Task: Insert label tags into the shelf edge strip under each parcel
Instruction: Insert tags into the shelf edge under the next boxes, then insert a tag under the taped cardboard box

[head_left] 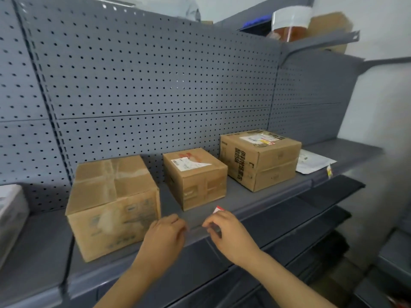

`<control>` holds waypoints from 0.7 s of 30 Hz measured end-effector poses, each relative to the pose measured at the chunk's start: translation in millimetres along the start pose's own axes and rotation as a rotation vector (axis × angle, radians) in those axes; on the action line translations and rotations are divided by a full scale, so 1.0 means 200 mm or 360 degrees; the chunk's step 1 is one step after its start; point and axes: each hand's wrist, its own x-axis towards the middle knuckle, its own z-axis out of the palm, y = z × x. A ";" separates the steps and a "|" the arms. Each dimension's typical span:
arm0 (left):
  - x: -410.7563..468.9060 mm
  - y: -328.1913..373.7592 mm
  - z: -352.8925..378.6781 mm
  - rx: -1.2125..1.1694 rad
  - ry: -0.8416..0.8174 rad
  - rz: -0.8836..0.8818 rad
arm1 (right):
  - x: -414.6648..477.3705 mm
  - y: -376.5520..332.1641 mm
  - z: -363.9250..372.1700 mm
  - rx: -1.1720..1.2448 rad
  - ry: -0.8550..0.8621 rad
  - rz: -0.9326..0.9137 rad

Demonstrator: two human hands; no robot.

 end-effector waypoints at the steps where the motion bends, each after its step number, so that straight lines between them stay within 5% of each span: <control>1: 0.04 0.02 0.04 -0.0006 -0.0014 -0.0006 | 0.01 0.07 -0.02 -0.0008 0.0000 0.0028; 11: 0.43 -0.06 0.37 0.0059 -0.0056 -0.0008 | 0.19 0.55 -0.01 -0.0086 -0.0114 0.0278; 21: 0.55 -0.08 0.45 0.0167 -0.0172 -0.0077 | 0.28 0.71 0.00 -0.0095 -0.0276 0.0008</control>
